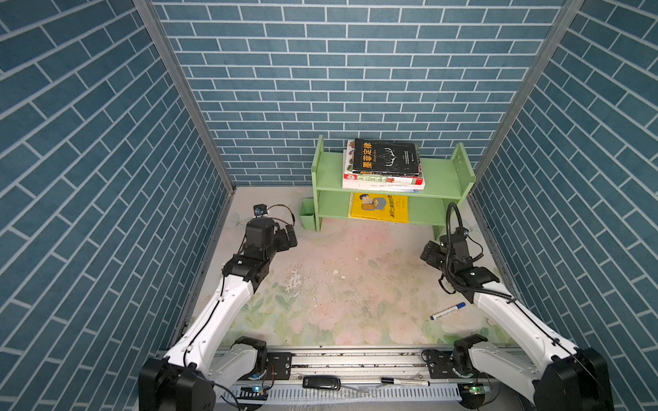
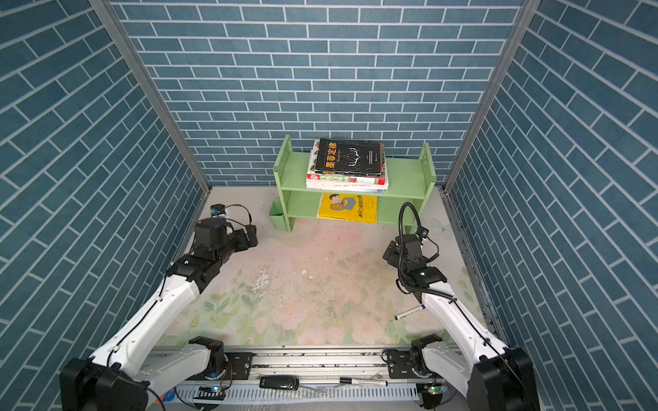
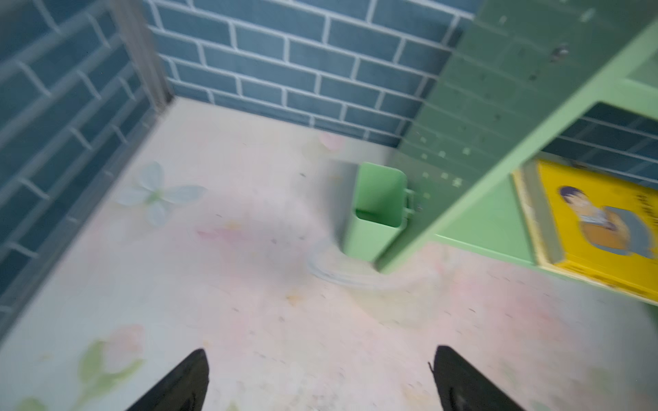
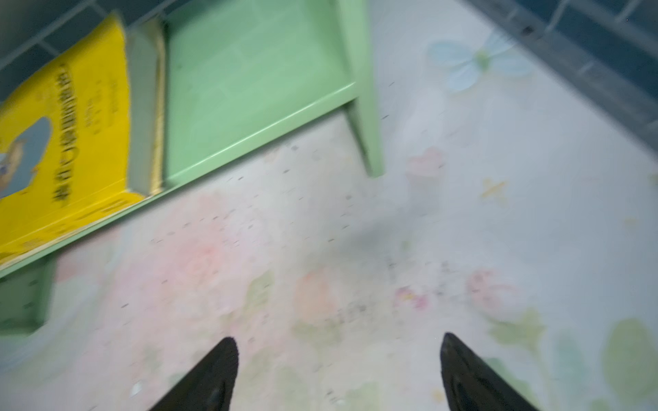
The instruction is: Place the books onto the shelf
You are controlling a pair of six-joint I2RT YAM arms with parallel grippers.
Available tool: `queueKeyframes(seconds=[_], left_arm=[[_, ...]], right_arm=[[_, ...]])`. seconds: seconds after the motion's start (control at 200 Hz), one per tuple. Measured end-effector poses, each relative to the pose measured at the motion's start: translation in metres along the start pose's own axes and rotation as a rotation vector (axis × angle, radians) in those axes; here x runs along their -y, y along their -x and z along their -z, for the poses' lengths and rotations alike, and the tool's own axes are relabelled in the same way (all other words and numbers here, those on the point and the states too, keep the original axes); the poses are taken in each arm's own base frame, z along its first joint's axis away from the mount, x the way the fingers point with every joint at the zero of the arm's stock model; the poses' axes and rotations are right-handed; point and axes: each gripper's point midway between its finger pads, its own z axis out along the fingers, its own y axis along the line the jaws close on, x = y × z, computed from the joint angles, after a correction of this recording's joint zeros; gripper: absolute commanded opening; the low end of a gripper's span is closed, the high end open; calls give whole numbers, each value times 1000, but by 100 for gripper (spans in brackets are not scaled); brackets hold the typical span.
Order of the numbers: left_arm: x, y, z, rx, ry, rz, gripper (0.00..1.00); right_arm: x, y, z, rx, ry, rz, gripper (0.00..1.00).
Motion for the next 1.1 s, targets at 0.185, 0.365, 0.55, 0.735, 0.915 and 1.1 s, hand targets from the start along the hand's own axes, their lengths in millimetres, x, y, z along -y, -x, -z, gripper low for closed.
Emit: queueKeyframes(seconds=[0.185, 0.365, 0.55, 0.735, 0.915, 1.1], left_arm=[[-53, -89, -39, -38, 194, -206, 100], [-71, -100, -63, -4, 241, -240, 100], [-78, -80, -85, 127, 236, -200, 100], [-75, -80, -93, 131, 200, -195, 100], [-71, -71, -94, 158, 183, -189, 100], [-70, -71, -94, 158, 175, -189, 100]], right_arm=[[54, 15, -7, 160, -221, 125, 95], [68, 20, -38, 213, -287, 246, 95], [81, 11, -81, 220, -283, 280, 99], [77, 13, -110, 204, -187, 269, 99], [73, 30, -113, 244, -122, 238, 99], [60, 29, -111, 283, -41, 246, 99]])
